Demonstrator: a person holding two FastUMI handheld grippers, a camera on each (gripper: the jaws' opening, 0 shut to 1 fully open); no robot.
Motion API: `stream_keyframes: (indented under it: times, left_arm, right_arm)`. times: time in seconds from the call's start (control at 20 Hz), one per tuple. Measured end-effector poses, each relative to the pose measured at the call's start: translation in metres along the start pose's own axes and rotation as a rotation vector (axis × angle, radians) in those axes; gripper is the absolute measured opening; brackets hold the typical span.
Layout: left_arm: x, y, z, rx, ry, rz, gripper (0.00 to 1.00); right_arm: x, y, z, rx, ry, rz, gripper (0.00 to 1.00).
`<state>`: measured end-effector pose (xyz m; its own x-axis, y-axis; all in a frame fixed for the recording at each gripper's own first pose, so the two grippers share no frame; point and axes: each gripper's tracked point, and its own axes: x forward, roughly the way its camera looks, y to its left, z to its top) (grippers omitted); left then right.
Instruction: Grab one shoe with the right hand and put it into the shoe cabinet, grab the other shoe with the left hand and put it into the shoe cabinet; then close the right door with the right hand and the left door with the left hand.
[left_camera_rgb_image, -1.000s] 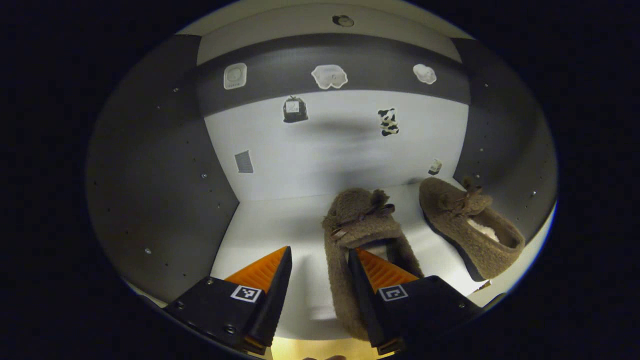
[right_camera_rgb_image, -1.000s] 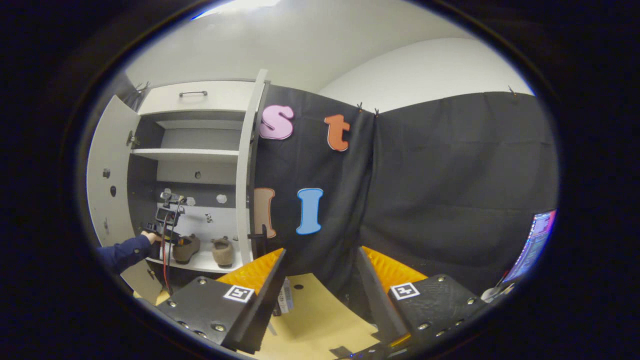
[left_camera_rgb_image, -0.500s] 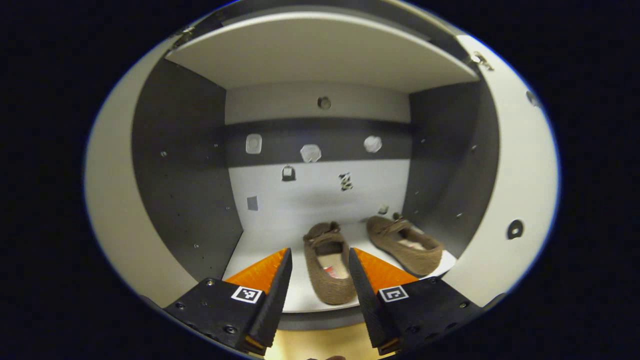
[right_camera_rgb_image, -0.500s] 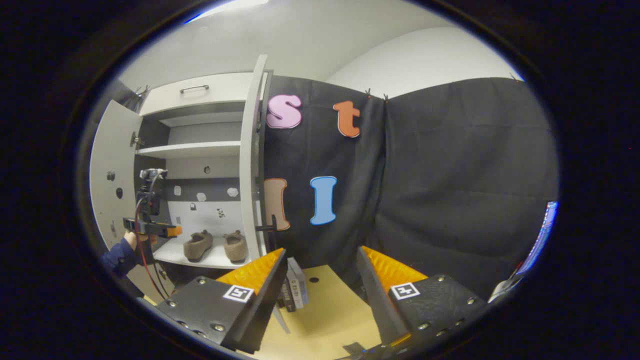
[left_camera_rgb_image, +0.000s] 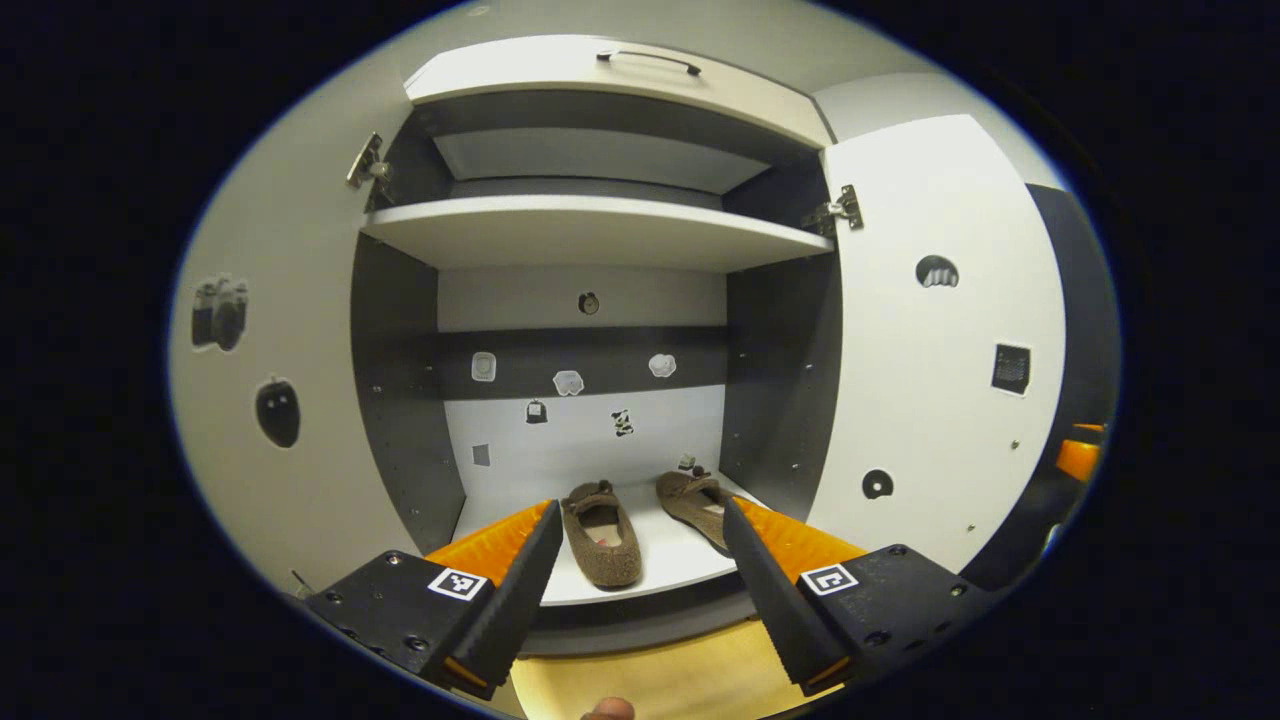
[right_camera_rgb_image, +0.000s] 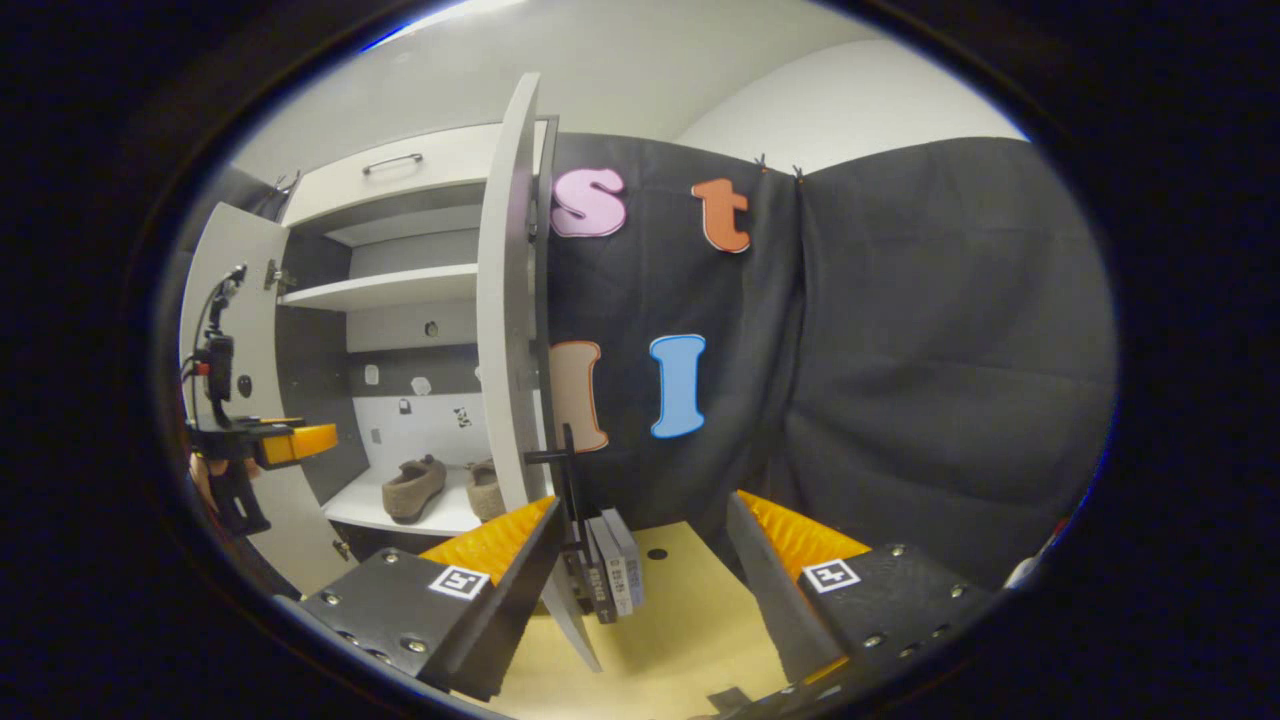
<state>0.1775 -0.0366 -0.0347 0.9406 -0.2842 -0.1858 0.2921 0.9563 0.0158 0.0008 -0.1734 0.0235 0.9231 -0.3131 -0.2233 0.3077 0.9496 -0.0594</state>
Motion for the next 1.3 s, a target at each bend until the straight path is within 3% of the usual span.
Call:
stream_keyframes:
  times: [0.05,0.15,0.3,0.5,0.6,0.75,0.85,0.95,1.05,1.15,1.2,1.3]
  left_arm:
    - [-0.011,0.002,0.003,0.003,-0.001,0.008,1.00]
    - [-0.032,0.009,0.006,0.023,-0.016,0.049,0.98]
    - [-0.055,0.009,0.006,0.056,-0.027,0.066,0.98]
    - [-0.075,0.017,0.003,0.027,-0.029,0.105,0.98]
    - [-0.083,0.023,0.000,0.003,-0.032,0.137,0.98]
    - [-0.094,0.023,-0.006,-0.012,-0.018,0.157,0.98]
    - [-0.103,0.023,-0.007,-0.018,-0.024,0.172,0.98]
    - [-0.112,0.019,-0.004,-0.025,-0.043,0.173,0.98]
    - [-0.121,0.017,-0.003,-0.035,-0.058,0.173,0.98]
    - [-0.133,0.016,-0.003,-0.045,-0.062,0.180,0.99]
    - [-0.138,0.018,-0.002,-0.048,-0.069,0.189,1.00]
    - [-0.149,0.023,-0.002,-0.052,-0.078,0.214,1.00]
  right_arm:
    - [0.006,0.001,-0.001,-0.002,0.003,0.006,0.98]
    - [0.018,0.003,-0.002,-0.003,0.003,0.012,0.94]
    - [0.032,0.012,-0.007,-0.005,0.015,0.043,0.98]
    - [0.042,0.020,-0.011,0.019,0.026,0.085,1.00]
    - [0.044,0.025,-0.011,0.013,0.021,0.105,0.92]
    - [0.043,0.032,-0.011,0.000,0.007,0.139,0.96]
    - [0.042,0.037,-0.012,-0.001,0.005,0.162,0.91]
    - [0.042,0.043,-0.012,-0.001,0.000,0.191,0.96]
    - [0.042,0.055,-0.013,0.003,0.000,0.236,0.92]
    - [0.041,0.070,-0.015,0.009,0.005,0.285,0.96]
    - [0.041,0.077,-0.015,0.007,0.005,0.307,0.92]
    - [0.042,0.086,-0.018,0.007,0.008,0.348,0.92]
